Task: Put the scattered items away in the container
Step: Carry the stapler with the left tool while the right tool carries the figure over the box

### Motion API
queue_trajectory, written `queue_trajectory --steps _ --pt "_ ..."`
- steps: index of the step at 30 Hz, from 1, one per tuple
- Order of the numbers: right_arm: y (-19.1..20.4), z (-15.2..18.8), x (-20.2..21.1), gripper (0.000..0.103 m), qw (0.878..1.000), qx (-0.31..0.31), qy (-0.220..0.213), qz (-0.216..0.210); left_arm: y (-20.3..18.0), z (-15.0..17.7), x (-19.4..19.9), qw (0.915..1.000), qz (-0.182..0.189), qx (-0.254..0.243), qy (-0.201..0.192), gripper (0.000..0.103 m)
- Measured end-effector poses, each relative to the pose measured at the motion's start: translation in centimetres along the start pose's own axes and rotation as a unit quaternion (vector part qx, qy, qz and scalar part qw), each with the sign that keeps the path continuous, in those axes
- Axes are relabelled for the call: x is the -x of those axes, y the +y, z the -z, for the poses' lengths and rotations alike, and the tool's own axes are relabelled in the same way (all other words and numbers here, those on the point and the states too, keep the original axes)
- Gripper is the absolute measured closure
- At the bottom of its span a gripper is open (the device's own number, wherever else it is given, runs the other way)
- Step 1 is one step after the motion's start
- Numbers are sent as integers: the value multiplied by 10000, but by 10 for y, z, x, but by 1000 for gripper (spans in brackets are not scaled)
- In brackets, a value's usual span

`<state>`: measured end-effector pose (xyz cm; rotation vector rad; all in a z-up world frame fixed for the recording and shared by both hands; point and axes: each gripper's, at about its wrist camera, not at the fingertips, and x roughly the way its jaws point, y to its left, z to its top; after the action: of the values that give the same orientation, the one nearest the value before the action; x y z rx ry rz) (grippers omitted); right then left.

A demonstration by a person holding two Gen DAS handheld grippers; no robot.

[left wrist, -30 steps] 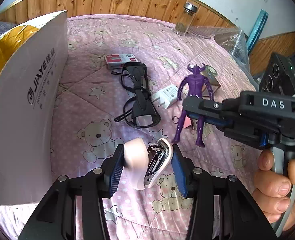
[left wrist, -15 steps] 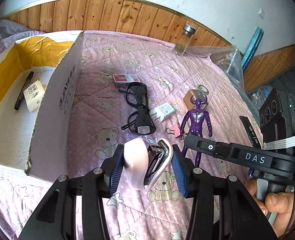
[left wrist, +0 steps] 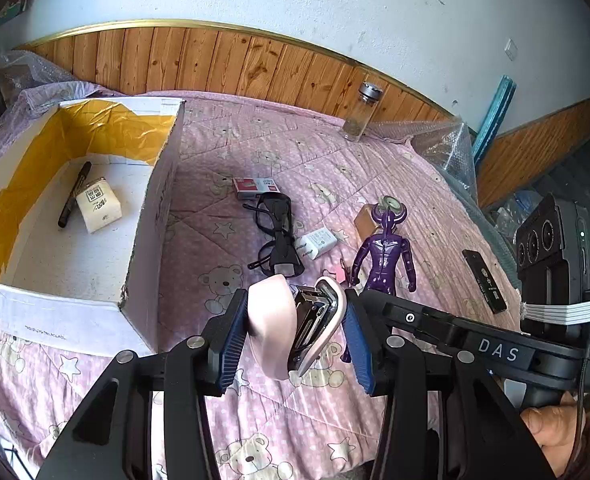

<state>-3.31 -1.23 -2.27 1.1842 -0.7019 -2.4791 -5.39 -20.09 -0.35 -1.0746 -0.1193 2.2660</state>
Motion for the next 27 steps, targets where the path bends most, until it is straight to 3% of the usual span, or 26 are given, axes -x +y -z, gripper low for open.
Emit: queue_trajectory --steps 27 --pt "95 -1 28 91 9894 1414 -328 -92 43 -17 73 9943 171 701 -788 56"
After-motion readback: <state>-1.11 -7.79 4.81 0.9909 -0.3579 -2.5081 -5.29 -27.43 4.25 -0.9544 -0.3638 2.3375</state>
